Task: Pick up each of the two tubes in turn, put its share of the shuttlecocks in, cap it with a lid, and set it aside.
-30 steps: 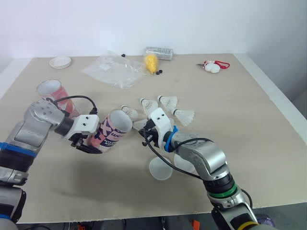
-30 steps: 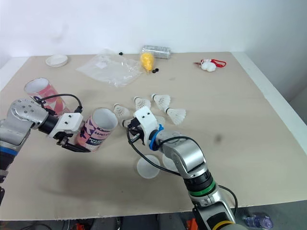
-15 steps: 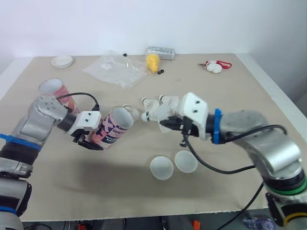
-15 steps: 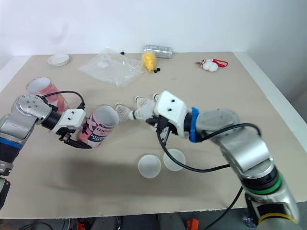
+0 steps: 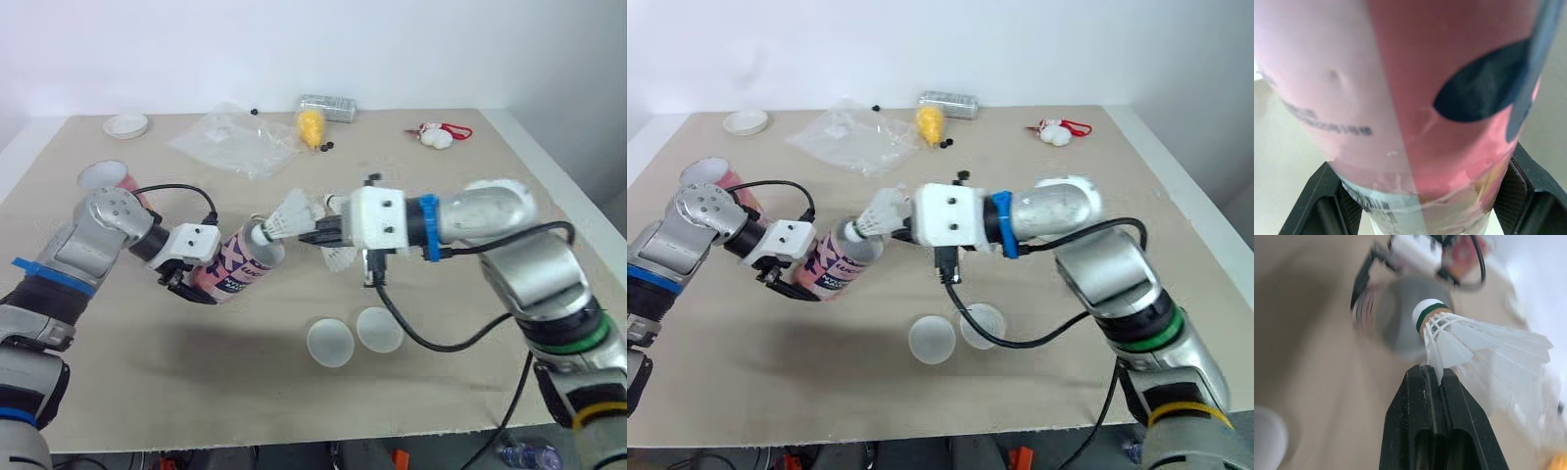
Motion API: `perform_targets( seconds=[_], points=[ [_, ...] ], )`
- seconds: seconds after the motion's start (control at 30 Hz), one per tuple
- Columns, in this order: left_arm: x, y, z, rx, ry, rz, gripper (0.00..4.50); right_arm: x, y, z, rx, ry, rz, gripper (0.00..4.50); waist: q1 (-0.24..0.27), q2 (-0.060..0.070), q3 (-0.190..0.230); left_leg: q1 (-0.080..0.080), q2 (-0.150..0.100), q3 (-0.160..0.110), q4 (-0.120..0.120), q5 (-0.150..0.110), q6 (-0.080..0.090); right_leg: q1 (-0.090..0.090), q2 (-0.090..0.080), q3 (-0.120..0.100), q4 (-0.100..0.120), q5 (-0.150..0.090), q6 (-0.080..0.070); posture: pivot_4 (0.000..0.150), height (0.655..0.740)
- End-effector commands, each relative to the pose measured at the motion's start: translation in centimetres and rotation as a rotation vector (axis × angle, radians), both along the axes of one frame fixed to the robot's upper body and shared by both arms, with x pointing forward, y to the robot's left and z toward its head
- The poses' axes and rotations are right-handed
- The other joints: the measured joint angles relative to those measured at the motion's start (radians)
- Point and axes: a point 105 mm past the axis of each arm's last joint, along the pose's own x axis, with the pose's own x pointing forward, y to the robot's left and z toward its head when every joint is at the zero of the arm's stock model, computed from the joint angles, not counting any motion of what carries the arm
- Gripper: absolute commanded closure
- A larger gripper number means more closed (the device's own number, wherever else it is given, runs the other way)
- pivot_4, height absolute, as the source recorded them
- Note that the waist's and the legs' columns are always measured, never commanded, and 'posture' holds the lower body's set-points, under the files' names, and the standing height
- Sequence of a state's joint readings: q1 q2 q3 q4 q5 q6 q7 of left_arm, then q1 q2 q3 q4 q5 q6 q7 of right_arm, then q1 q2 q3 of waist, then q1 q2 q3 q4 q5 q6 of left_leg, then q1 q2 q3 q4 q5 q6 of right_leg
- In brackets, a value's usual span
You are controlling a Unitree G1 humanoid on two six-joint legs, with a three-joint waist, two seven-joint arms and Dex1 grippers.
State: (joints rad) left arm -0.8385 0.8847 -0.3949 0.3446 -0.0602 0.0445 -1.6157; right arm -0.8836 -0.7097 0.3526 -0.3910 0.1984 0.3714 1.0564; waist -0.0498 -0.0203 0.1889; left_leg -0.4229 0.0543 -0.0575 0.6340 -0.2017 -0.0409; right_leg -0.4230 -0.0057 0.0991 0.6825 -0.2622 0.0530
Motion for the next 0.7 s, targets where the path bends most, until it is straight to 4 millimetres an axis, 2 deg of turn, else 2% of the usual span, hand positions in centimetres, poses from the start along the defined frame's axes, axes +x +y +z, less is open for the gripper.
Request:
perform_targets(
  seconds=[0.03,0.4,0.5,0.6,0.67,0.7],
  points=[
    [0.1,-0.2,0.9,-0.018,-0.017,0.002,1.47,0.0,0.7,0.4,-0.014,-0.062,0.036,4.47,0.001,0.000,0.000,0.000,0.000,0.000,0.000,0.000,0.000,0.000,0.000,0.000,0.000,0.000,-0.001,0.150,0.7400],
    [-0.2,-0.3,1.0,-0.050,0.006,0.031,1.47,0.8,1.9,0.5,-0.046,-0.091,0.075,4.47,0.001,0.000,0.000,0.000,0.000,0.000,0.000,0.000,0.000,0.000,0.000,0.000,0.000,0.001,-0.003,0.150,0.7400],
    [-0.1,-0.2,1.0,-0.052,0.007,0.038,1.47,0.3,2.2,0.9,-0.028,-0.068,0.101,3.60,0.001,0.000,0.000,0.000,0.000,0.000,0.000,0.000,0.000,0.000,0.000,0.000,0.000,0.002,-0.004,0.150,0.7400],
    [-0.1,-0.2,1.0,-0.054,0.008,0.045,1.47,-0.5,2.4,1.0,-0.016,-0.045,0.132,2.08,0.001,0.000,0.000,0.000,0.000,0.000,0.000,0.000,0.000,0.000,0.000,0.000,0.000,0.003,-0.005,0.150,0.7400],
    [-0.1,-0.1,1.0,-0.055,0.009,0.050,1.47,-0.9,2.3,1.0,0.004,0.013,0.139,1.27,0.001,0.000,0.000,0.000,0.000,0.000,0.000,0.000,0.000,0.000,0.000,0.000,0.000,0.003,-0.005,0.150,0.7400],
    [-0.1,0.0,1.0,-0.055,0.009,0.053,1.47,-1.1,2.1,1.3,0.034,0.061,0.133,0.73,0.001,0.000,0.000,0.000,0.000,0.000,0.000,0.000,0.000,0.000,0.000,0.000,0.000,0.003,-0.005,0.150,0.7400]
  ],
)
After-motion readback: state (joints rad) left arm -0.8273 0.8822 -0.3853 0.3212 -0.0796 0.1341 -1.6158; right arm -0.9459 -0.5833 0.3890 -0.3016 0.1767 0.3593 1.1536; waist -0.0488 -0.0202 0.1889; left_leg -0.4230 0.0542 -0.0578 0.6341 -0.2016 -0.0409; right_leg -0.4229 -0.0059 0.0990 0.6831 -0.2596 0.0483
